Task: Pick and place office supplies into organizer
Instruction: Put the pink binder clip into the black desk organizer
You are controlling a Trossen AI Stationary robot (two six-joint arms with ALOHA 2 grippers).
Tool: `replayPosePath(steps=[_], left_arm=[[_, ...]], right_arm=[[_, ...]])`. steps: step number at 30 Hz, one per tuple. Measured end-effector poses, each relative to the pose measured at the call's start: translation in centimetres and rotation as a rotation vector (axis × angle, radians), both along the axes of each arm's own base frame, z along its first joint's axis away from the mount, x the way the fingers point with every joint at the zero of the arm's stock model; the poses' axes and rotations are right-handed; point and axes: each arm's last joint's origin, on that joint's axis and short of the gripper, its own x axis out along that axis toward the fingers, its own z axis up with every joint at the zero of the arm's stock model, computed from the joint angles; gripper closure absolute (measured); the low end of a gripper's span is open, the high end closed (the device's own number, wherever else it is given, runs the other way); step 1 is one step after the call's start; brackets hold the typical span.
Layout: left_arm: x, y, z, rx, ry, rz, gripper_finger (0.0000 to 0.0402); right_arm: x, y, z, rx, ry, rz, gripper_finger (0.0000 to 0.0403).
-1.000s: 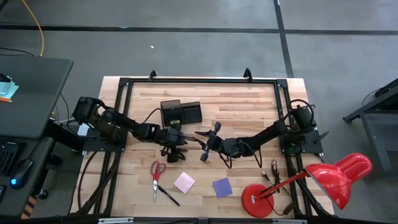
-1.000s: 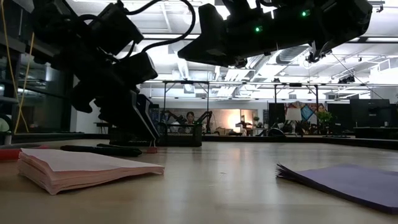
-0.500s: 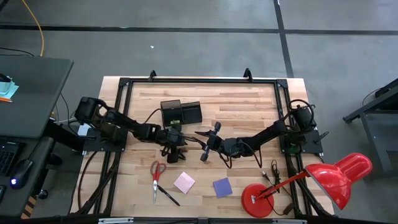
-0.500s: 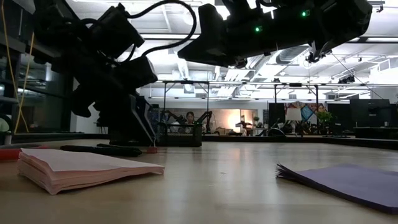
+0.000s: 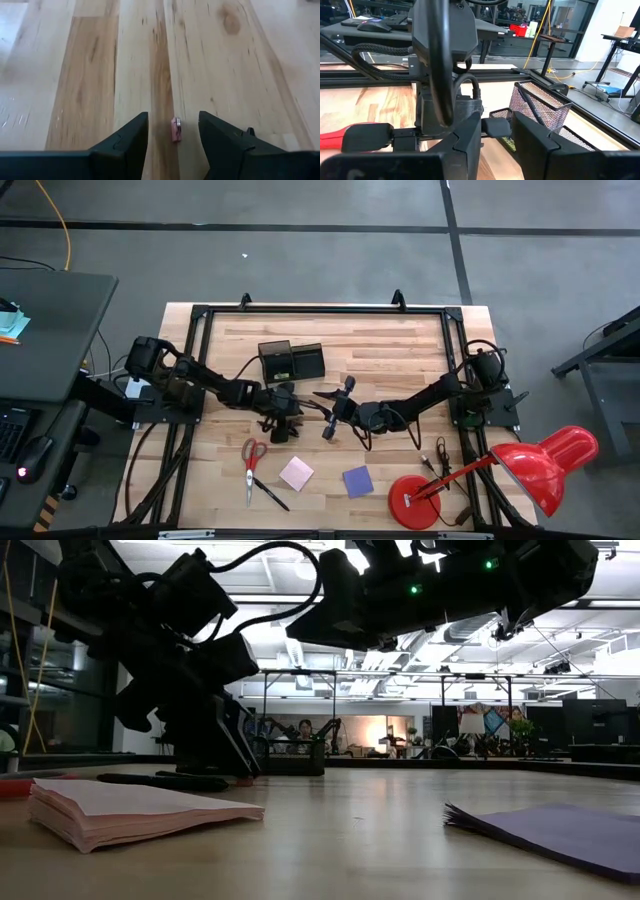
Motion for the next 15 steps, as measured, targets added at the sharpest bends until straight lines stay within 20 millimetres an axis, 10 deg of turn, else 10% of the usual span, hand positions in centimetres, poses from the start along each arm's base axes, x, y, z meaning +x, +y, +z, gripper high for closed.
replayPosePath(steps=[15], left_arm=[[-0.08, 0.01, -0.07, 0.001, 0.011, 0.002, 0.0363]], right_arm=[[0.00, 0.00, 0.00, 0.005, -0.002, -0.001, 0.0299]])
